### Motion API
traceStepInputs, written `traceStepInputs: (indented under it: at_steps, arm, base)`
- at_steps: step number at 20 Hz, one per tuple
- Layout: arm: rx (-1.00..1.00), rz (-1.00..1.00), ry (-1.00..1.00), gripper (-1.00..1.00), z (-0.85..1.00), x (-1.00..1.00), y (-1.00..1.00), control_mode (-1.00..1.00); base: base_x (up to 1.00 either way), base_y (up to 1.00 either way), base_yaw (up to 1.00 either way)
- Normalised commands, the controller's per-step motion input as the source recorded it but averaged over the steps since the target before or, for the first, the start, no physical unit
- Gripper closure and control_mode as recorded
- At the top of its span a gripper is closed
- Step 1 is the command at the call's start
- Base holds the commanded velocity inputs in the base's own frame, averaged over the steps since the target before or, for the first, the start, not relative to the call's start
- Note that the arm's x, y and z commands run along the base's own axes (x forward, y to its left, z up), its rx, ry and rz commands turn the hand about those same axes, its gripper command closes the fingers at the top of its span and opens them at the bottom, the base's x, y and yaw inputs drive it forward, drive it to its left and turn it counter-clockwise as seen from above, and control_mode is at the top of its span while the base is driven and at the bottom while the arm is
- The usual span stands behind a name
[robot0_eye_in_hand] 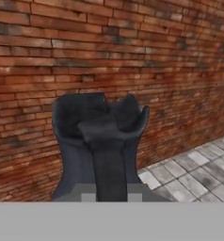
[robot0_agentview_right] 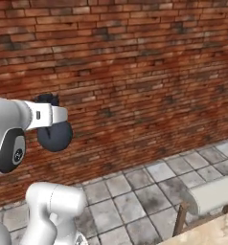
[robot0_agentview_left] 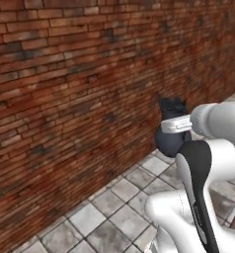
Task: Move the jug and jam from the second highest shelf to the top shelf to make space. Then, place the pitcher from the counter on the cleared second highest shelf.
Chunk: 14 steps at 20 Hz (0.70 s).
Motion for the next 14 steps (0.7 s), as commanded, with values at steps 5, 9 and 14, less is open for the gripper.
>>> traceStepInputs:
  at_steps: [5, 9, 14]
  arm:
    - [0.00, 0.00, 0.00, 1.00, 0.00, 0.00, 0.00, 1.00]
    - [0.00, 0.00, 0.00, 1.00, 0.00, 0.00, 0.00, 1.00]
    - [0.00, 0.00, 0.00, 1.00, 0.00, 0.00, 0.00, 1.00]
  base:
    - [1.00, 0.10, -0.48]
    - [1.00, 0.10, -0.48]
    - [0.99, 0.07, -0.47]
